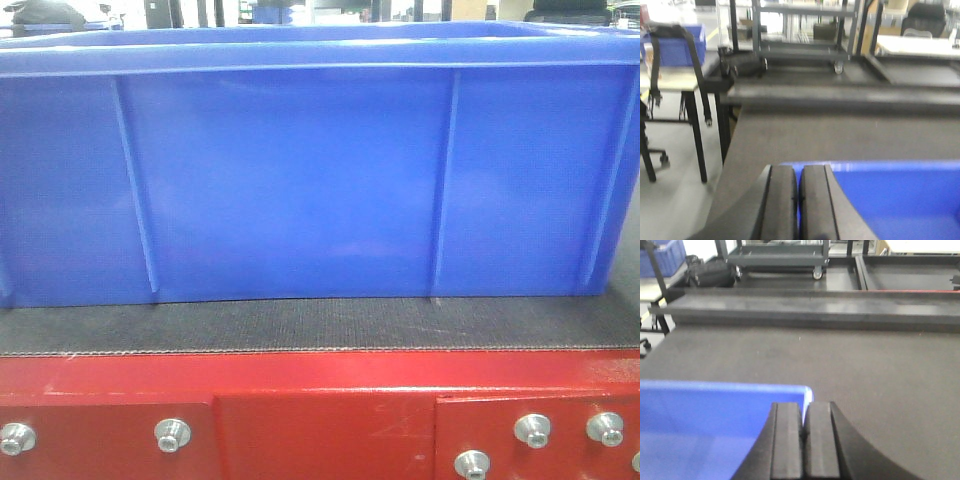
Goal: Move blue bin to conveyor side
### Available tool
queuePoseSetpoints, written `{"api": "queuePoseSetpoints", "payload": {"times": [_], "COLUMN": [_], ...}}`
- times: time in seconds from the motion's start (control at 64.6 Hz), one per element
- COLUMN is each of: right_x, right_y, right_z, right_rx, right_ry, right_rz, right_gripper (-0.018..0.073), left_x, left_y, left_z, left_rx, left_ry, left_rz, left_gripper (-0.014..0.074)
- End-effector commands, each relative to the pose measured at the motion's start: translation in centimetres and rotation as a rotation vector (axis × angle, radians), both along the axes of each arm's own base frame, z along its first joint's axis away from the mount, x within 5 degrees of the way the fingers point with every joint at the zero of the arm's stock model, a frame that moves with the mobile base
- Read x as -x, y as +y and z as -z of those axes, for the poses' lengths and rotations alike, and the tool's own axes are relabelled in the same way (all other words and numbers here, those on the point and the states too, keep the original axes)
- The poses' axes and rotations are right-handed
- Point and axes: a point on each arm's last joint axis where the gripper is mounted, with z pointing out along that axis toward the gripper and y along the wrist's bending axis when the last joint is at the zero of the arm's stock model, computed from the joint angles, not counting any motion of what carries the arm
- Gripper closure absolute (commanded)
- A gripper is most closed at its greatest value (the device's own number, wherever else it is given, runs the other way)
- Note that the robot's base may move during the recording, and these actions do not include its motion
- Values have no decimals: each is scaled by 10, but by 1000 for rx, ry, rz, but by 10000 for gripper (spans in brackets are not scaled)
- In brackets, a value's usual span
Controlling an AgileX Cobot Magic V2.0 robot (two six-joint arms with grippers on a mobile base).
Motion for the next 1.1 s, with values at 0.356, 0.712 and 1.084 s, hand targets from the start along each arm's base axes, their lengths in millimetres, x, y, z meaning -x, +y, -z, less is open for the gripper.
{"api": "queuePoseSetpoints", "payload": {"times": [0.356,0.712,1.084], "right_x": [57,127,166], "right_y": [-11,-31,-44], "right_z": [147,230,226], "right_rx": [-6,-46,-101], "right_ry": [-93,-236,-444], "right_rz": [-84,-107,-105], "right_gripper": [641,641,641], "left_x": [40,84,136], "left_y": [-5,5,16], "left_z": [144,197,192], "left_rx": [105,106,141], "left_ry": [-4,-8,-257], "left_rz": [130,130,141], "left_gripper": [582,585,585]}}
